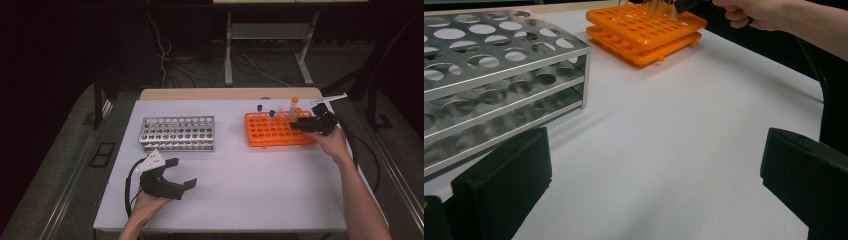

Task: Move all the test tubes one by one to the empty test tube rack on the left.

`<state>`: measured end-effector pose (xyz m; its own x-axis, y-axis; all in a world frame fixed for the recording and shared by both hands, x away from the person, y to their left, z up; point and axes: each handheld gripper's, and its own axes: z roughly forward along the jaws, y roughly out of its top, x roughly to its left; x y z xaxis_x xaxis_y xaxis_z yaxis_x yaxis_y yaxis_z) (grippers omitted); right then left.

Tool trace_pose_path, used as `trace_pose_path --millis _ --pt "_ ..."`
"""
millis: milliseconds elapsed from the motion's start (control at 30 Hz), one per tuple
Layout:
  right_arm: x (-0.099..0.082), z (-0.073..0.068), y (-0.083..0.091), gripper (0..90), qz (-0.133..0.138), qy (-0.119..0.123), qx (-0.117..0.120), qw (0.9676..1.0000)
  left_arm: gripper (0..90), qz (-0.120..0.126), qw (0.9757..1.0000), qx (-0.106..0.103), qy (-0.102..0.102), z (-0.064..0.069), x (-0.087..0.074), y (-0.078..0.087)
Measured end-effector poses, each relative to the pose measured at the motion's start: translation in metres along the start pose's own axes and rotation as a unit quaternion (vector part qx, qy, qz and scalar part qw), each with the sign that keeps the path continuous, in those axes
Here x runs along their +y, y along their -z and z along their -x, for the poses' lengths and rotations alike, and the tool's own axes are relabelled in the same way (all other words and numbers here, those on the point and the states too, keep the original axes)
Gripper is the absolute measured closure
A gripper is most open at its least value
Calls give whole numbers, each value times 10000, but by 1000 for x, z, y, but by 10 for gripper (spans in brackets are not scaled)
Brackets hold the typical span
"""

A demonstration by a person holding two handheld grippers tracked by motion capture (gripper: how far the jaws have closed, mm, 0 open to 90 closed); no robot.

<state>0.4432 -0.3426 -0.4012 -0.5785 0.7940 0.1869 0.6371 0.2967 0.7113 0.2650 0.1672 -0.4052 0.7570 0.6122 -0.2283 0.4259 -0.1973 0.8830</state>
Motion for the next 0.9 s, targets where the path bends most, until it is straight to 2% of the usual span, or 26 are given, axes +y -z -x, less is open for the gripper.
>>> trace_pose_path --millis 167,233,367,567,900 --pt "0 -3 -4 709 -70 139 -85 9998 0 -3 10000 -2 1 0 0 0" --pt "0 -4 -4 731 -50 205 -125 9997 0 -4 10000 -3 2 0 0 0" --pt "1 -7 -4 736 -49 333 -218 9992 0 -7 10000 -11 21 0 1 0" --pt "8 -12 7 738 40 481 -316 9983 0 -57 10000 -39 33 0 2 -1" --pt "20 -26 29 739 105 618 -289 9976 0 -132 9997 -138 116 -3 8 -1"
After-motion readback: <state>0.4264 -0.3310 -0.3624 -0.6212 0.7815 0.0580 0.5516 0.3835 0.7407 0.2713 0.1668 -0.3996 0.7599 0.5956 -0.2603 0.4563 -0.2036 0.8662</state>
